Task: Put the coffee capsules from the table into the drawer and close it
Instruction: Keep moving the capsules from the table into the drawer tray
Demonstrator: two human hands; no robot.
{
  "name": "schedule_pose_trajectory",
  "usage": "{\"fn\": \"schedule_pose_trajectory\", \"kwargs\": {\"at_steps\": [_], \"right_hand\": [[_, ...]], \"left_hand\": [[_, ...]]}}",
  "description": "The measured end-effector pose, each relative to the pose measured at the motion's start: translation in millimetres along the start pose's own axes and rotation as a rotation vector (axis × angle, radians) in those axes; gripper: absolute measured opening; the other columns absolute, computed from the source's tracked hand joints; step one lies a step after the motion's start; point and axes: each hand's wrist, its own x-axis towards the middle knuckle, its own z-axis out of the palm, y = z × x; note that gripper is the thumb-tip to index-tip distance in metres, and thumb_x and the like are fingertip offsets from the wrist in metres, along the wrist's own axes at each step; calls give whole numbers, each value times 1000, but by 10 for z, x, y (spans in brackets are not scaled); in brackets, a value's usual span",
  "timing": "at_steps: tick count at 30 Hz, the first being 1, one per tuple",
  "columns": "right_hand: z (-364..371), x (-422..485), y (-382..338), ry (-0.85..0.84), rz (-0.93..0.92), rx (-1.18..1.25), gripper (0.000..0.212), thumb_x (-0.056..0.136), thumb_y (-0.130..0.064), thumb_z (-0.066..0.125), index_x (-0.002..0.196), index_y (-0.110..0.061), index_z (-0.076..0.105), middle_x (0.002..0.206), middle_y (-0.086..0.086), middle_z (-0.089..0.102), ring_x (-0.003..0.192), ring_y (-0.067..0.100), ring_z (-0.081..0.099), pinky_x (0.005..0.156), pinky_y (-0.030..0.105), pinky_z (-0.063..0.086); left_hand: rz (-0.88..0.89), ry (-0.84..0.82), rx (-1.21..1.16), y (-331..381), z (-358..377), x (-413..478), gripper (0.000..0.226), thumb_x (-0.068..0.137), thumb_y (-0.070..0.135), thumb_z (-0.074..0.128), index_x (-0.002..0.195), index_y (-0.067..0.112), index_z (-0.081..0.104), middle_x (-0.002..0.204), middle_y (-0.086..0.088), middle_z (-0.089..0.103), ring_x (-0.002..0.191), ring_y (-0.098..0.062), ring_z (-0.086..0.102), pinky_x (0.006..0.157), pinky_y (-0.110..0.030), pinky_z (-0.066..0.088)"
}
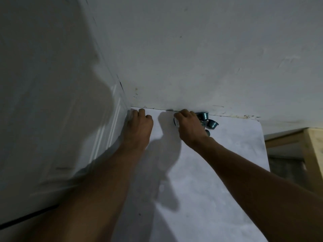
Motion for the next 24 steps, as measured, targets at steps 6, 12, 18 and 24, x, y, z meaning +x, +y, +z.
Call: {"fn": "schedule_pose_trajectory", "kwargs": {"at_steps": [6,12,18,24], "right_hand": [[72,10,-21,22,19,15,43,80,9,53,121,-2,53,121,19,54,112,34,48,94,39,42],[61,-20,-36,26,33,21,35,82,2,50,117,1,55,120,21,56,114,36,46,95,40,40],[-65,-121,-96,18,63,119,38,82,-6,56,119,0,54,123,18,54,113,34,50,91,36,42],[-245,-371,-130,84,61,218,42,76,-10,64,116,-3,54,114,14,59,101,32,56,81,36,47]], "left_hand": [[13,41,14,29,-18,25,26,82,-2,51,106,6,57,113,-14,56,112,-33,46,95,-38,39],[6,62,-79,32,88,-10,26,83,-3,51,108,4,53,115,-16,51,105,-32,52,83,-37,45],[17,88,-204,54,113,-48,16,80,7,47,94,3,54,100,-19,61,92,-33,55,80,-38,40],[20,241,-399,169,-66,-295,18,74,8,63,91,2,61,94,-17,59,79,-32,60,64,-34,45]]}}
